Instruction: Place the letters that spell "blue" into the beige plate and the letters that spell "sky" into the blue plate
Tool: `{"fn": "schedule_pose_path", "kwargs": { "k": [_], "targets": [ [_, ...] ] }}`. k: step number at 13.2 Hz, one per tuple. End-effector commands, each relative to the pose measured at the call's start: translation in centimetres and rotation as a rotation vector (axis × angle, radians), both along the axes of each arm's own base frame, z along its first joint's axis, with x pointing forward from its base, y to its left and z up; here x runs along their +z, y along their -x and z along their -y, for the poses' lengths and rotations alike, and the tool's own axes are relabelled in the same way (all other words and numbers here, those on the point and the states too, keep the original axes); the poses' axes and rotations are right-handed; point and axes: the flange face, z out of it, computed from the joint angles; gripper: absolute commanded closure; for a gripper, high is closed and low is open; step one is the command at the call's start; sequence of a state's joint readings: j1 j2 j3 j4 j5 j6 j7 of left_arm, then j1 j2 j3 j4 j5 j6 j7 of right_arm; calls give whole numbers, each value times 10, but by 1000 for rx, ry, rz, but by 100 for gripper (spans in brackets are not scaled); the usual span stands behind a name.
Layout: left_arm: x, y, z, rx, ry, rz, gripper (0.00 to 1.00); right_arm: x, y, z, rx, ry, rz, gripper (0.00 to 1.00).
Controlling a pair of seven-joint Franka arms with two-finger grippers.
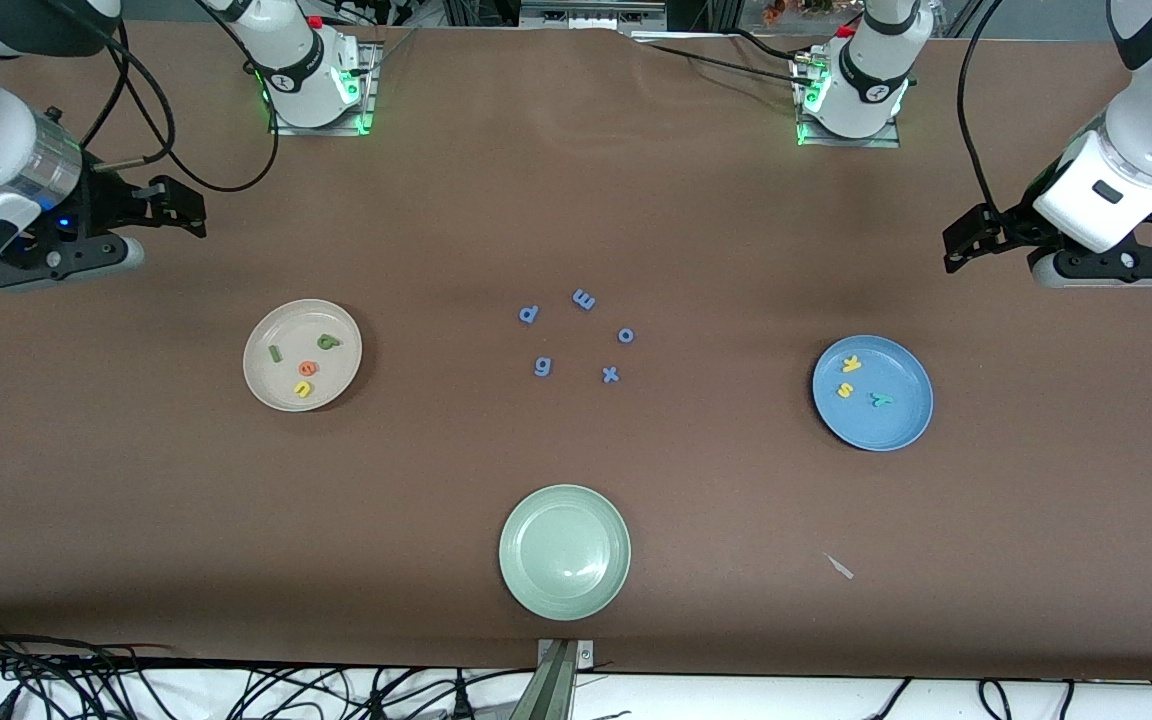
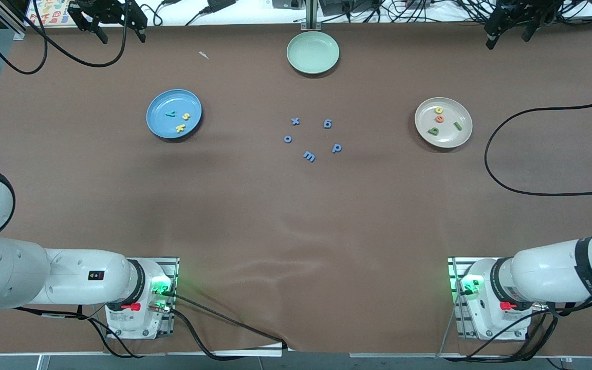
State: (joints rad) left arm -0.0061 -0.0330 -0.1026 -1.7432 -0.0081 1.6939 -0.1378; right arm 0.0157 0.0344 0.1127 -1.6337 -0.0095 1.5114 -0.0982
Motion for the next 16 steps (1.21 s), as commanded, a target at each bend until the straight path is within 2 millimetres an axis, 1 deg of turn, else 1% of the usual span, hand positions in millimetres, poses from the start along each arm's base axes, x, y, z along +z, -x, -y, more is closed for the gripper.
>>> {"fn": "schedule_pose_path", "kwargs": {
  "k": [1, 4, 16],
  "targets": [
    [6, -2, 2, 1, 24, -17, 0, 10, 6, 2, -9, -24, -8, 0],
    [7, -1, 2, 1, 23, -18, 0, 13, 6, 3, -12, -17, 9, 0],
    [5, 2, 3, -4, 19, -43, 0, 13, 5, 5, -1, -10, 11, 0]
  ]
}}
